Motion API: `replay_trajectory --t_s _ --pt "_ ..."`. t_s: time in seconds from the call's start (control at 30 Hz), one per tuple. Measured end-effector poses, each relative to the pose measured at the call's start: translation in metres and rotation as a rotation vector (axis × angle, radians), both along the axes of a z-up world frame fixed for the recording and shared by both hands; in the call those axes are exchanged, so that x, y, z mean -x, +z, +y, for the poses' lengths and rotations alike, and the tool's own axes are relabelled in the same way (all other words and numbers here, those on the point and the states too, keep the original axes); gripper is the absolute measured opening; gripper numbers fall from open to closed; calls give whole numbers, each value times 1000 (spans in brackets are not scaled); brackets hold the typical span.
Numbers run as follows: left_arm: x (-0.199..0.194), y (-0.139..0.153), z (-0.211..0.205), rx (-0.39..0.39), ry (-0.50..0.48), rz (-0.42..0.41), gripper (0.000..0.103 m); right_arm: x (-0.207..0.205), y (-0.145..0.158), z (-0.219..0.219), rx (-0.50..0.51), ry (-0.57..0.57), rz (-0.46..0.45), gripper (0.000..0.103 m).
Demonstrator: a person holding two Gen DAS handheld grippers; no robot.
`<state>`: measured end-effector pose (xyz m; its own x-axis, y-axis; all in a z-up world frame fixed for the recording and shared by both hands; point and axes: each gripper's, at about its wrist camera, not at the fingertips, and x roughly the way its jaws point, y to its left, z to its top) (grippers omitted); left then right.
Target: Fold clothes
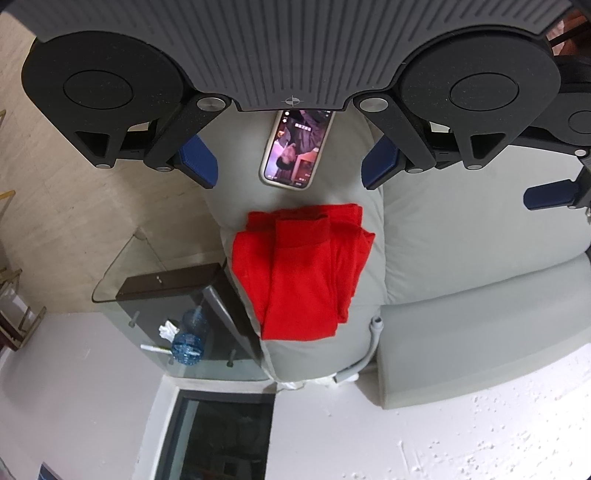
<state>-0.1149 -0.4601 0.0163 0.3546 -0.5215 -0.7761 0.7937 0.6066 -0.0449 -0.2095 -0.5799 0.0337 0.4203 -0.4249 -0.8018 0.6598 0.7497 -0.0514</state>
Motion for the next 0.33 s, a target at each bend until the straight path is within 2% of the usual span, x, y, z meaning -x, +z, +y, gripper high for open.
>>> replay_trajectory --t_s 0.33 --pt "1 0 -2 11 7 -14 99 -3 1 2 5 6 1 89"
